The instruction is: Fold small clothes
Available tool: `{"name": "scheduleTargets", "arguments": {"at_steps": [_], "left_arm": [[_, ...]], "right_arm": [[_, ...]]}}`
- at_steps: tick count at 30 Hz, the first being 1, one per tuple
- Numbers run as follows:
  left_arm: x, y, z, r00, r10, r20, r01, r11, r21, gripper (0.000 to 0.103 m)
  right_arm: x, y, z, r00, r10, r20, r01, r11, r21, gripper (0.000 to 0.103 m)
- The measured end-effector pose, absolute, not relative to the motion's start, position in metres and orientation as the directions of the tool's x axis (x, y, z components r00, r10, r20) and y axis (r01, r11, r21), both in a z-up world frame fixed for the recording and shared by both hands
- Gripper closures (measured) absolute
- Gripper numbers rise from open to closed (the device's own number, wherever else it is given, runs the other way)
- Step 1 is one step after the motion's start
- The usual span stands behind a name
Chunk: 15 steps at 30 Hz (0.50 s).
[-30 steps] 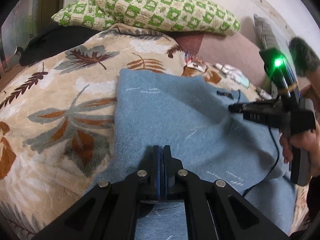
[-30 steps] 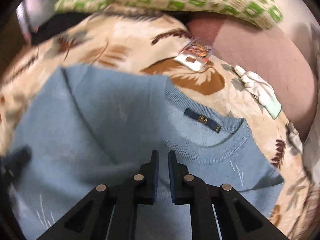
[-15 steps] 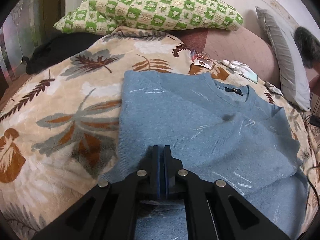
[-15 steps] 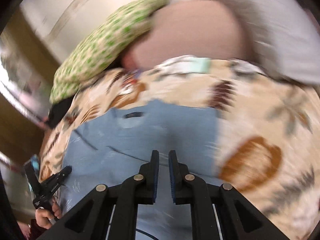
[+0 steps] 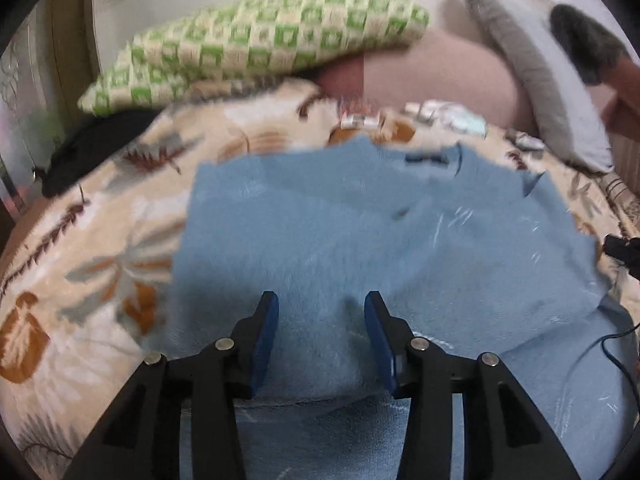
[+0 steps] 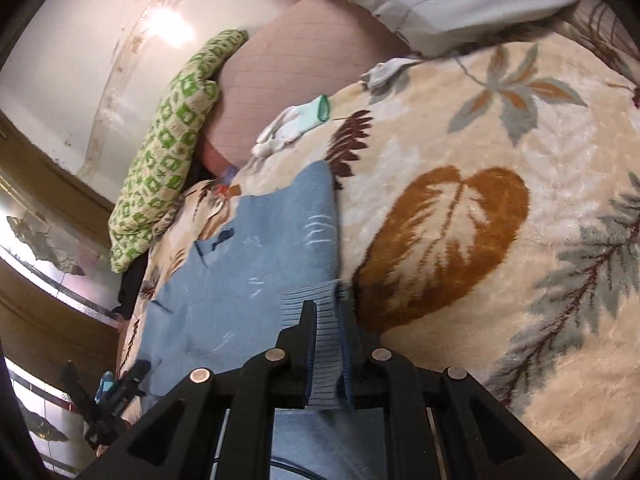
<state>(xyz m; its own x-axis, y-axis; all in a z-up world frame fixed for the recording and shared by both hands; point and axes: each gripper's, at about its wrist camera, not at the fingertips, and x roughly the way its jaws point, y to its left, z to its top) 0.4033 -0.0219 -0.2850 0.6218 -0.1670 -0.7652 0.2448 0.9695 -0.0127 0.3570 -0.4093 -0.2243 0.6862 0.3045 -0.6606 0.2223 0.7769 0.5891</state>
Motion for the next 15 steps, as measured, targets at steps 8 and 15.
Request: {"name": "scheduleTargets", "arguments": {"at_steps": [8, 15], "left_arm": [[0.403, -0.029, -0.29, 0.64, -0.094, -0.762, 0.214, 0.975, 0.059, 0.053], [0.404, -0.031, -0.292, 0.645, -0.087, -0.76, 0.223, 0.972, 0.078, 0.052]], "right_arm": [[0.371, -0.403, -0.222, 0.671, 0.322, -0.667, 0.194, 0.793, 0.578, 0.09], [0.366, -0.419, -0.225, 0.682, 0.333, -0.652, 0.216, 0.76, 0.614, 0.09]]}}
